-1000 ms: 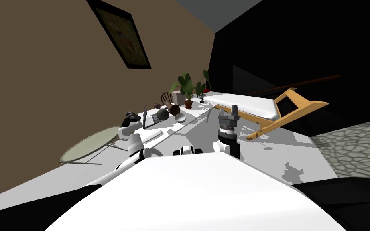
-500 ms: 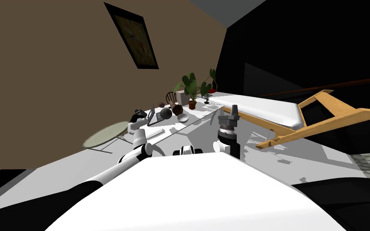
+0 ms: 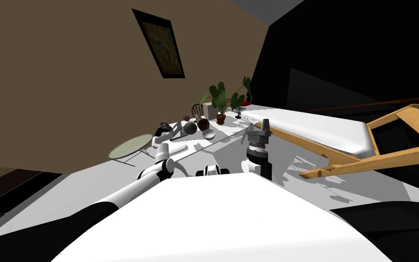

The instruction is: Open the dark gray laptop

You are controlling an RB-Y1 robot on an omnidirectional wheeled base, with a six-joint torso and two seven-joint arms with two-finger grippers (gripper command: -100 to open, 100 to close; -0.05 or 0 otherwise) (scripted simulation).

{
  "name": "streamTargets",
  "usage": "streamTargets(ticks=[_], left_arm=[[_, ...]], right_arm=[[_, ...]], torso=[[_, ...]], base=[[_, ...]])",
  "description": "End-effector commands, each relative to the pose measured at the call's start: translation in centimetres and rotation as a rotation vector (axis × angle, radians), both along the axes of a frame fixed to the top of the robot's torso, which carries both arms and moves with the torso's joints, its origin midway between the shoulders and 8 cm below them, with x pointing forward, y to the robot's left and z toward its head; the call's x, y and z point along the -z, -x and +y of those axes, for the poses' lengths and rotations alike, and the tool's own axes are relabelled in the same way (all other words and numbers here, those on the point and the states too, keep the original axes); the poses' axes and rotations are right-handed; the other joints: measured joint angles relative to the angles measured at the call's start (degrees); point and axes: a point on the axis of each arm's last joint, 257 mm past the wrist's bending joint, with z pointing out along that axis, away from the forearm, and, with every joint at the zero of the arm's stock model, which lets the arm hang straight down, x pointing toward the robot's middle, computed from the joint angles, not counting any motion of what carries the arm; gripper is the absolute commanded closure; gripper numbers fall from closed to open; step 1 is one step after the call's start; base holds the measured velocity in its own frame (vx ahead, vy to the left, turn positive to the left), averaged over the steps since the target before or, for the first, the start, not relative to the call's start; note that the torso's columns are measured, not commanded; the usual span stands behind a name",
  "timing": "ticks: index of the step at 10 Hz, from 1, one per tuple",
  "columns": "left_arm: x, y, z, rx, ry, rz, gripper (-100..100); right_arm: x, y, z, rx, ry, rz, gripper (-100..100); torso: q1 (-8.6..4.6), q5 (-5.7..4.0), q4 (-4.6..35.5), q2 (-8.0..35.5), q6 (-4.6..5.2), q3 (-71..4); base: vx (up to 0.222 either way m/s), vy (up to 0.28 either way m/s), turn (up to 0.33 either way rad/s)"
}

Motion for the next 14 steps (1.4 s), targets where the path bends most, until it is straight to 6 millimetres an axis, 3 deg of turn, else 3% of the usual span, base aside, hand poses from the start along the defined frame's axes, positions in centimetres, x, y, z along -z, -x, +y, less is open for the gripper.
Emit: streamTargets(ticks=[1,2,7,8,9,14], left_arm=[[-1.2,-2.6,-2.8,0.055,-0.055,-0.004,100],[-1.5,-2.0,-1.6,0.035,-0.031,0.004,-100],[-5.3,-2.4,-0.9,0.027,-0.030,0.004,-100],[-4.9,-2.3,-1.0,0.028,-0.032,0.000,-100],[-5.0,-2.3,-1.0,0.028,-0.031,0.003,0],[-5.0,-2.3,-1.0,0.028,-0.031,0.003,0]], right_arm=[[0.0,0.0,0.0,0.000,0.000,0.000,0],[0.0,0.0,0.0,0.000,0.000,0.000,0],[0.0,0.0,0.0,0.000,0.000,0.000,0],[0.0,0.0,0.0,0.000,0.000,0.000,0],[0.0,0.0,0.0,0.000,0.000,0.000,0],[0.0,0.0,0.0,0.000,0.000,0.000,0]], torso=[[-0.03,-0.01,-0.01,0.01,0.06,0.00],[-0.06,-0.03,0.00,0.01,0.03,0.00],[-0.03,-0.01,-0.01,0.01,0.05,0.00],[-0.06,-0.02,-0.01,0.00,0.06,-0.01],[-0.02,0.00,-0.03,-0.03,0.05,-0.02],[0.00,0.00,0.00,0.02,0.05,0.01]], base=[[0.017,-0.064,0.295],[0.002,-0.039,0.065],[-0.020,0.004,-0.033],[-0.009,-0.002,-0.004],[0.000,0.000,0.000],[0.000,0.000,0.000]])
